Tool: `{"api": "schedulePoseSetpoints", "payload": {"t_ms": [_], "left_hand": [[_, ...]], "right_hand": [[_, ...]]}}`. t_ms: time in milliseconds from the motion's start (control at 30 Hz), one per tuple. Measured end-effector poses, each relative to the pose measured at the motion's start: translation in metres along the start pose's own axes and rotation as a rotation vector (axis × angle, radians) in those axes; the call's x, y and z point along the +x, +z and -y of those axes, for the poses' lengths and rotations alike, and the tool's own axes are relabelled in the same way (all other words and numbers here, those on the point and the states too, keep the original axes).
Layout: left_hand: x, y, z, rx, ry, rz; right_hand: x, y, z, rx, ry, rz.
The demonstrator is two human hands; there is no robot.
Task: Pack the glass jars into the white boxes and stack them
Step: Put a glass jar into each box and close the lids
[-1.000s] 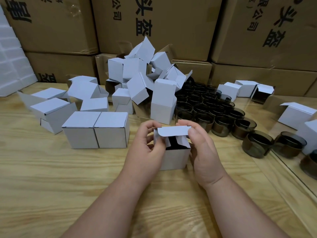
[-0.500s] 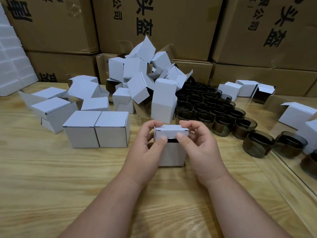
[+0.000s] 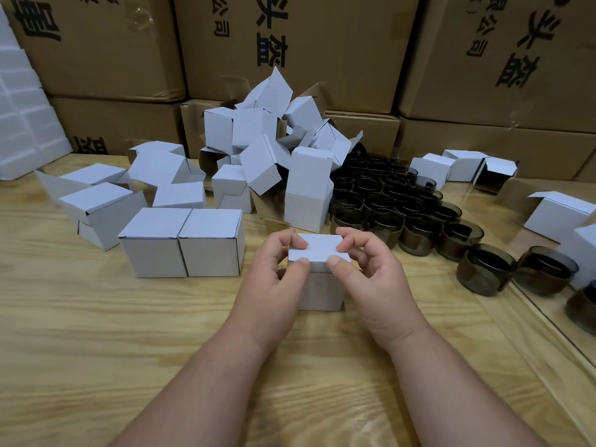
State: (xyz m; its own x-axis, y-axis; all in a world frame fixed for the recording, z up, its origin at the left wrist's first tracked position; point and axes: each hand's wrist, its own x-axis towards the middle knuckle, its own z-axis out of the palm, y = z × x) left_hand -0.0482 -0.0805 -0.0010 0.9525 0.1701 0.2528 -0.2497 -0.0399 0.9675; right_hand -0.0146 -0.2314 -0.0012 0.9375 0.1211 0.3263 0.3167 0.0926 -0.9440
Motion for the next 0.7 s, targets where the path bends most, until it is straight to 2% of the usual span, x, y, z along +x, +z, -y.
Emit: {"api": "schedulePoseSetpoints", "payload": {"t_ms": [200,567,700], "left_hand": [[0.0002,0.0001,0.0000,0.036,0.000,-0.003],[-0.0015,0.0000,0.0010,0.026,-0.025,-0.014],[-0.0014,0.0017,0.0022,0.074,0.002,-0.017]], "right_hand": [[0.0006,-0.0022,-0.0017,-0.018,0.020,0.050],[0.0018,-0.0025,-0.0062,-0.058,0.041,0.043],[-0.0011,-0.0037,-0.0034,-0.079,0.071,0.137]]}}
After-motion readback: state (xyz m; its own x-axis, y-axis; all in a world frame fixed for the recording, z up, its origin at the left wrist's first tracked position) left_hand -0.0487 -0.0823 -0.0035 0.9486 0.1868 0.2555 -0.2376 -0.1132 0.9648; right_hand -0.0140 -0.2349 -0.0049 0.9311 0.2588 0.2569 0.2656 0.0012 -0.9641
